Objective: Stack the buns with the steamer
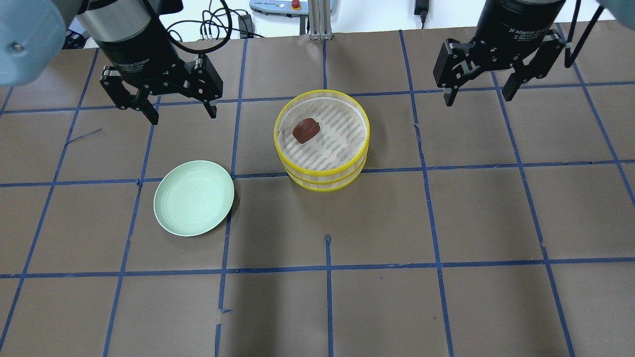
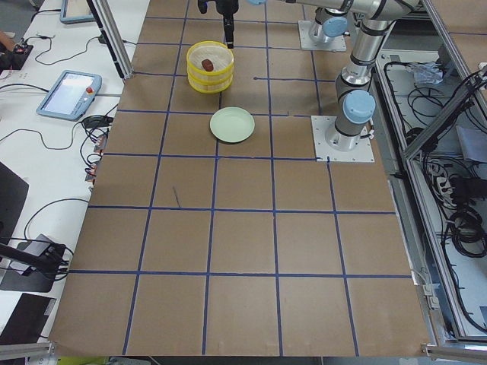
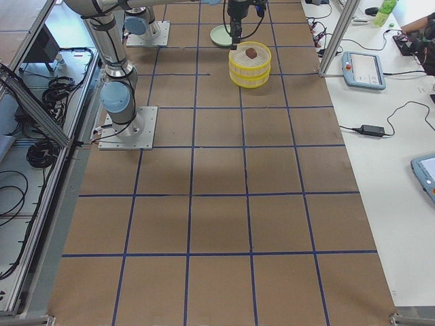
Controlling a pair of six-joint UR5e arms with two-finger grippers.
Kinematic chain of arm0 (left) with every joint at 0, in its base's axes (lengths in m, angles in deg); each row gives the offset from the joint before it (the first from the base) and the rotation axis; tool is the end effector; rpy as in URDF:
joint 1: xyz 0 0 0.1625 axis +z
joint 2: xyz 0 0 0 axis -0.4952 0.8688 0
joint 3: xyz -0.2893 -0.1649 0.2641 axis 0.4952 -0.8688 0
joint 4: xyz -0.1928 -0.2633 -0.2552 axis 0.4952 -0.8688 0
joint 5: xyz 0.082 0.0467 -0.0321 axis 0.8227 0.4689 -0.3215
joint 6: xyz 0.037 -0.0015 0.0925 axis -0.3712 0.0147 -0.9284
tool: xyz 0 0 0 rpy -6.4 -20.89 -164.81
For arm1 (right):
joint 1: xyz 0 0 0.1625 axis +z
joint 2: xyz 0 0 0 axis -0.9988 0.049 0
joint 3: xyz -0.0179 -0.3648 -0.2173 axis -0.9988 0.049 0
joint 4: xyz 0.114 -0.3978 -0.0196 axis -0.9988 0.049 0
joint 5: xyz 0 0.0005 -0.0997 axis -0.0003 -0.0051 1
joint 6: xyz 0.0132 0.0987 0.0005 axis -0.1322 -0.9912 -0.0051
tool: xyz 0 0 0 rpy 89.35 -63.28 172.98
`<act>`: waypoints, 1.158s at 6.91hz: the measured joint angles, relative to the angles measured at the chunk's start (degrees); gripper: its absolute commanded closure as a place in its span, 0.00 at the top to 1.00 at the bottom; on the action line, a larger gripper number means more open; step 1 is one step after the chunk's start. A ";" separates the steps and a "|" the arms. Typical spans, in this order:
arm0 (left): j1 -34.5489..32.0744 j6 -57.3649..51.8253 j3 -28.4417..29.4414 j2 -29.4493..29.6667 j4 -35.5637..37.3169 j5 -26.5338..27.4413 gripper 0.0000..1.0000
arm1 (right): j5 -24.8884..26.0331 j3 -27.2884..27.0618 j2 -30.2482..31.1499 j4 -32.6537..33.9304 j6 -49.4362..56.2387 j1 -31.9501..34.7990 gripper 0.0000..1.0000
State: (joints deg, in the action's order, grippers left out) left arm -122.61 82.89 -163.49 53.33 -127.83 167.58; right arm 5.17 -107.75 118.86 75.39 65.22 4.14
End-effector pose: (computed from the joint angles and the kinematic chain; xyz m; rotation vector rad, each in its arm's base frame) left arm -0.1604 -0.4904 0.5077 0.1033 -3.1246 -0.0950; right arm 0.1442 -0.4919 0.5376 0.0904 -3.1323 -0.1039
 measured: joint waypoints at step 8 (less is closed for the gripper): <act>0.08 0.00 -2.94 -2.62 0.49 0.23 1.00 | -0.64 -0.10 0.42 -0.79 0.51 0.31 1.00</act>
